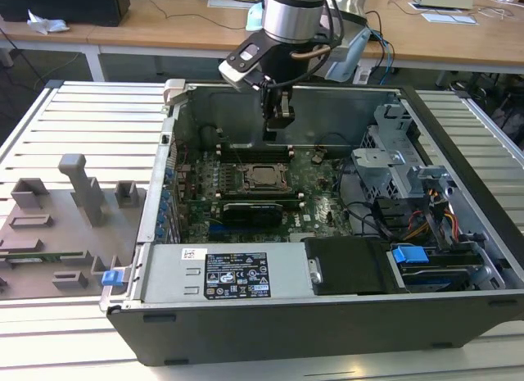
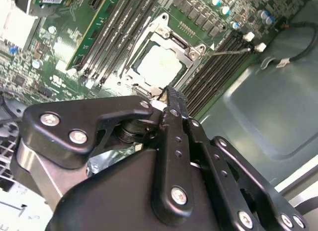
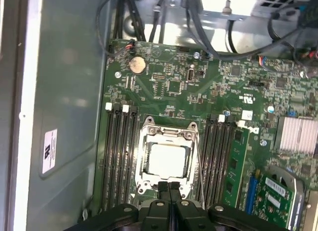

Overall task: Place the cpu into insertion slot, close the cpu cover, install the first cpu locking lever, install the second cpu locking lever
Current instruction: 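Install the first cpu locking lever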

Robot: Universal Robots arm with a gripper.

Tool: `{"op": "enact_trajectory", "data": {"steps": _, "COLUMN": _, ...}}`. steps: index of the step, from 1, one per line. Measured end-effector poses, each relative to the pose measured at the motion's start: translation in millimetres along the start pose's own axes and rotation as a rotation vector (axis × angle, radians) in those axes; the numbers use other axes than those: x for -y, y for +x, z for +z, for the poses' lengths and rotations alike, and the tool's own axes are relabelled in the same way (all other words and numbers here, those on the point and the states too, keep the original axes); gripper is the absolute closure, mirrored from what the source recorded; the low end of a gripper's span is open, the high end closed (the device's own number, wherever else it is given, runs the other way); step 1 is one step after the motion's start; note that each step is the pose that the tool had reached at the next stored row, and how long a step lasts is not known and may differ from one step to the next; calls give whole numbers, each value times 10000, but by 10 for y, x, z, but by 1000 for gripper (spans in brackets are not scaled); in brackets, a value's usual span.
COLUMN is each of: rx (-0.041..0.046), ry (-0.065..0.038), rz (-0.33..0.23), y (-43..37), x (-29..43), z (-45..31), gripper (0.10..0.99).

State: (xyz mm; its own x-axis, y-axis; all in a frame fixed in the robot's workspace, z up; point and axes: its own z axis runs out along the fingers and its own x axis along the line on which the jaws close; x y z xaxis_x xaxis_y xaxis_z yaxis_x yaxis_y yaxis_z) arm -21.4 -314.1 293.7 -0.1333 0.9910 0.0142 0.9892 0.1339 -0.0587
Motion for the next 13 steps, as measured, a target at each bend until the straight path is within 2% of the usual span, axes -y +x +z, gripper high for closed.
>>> {"op": "enact_trajectory", "data": {"steps": 5, "rx": 45, "ry": 11, "rz": -752, "y": 0, "x": 0, "z": -1, "gripper": 980}}
{"op": "enact_trajectory", "data": {"steps": 7, "rx": 80, "ry": 19, "rz": -1359, "y": 0, "x": 0, "z": 0, "gripper": 980}}
{"op": "enact_trajectory", "data": {"steps": 13, "rx": 145, "ry": 35, "rz": -2446, "y": 0, "x": 0, "z": 0, "gripper": 980}}
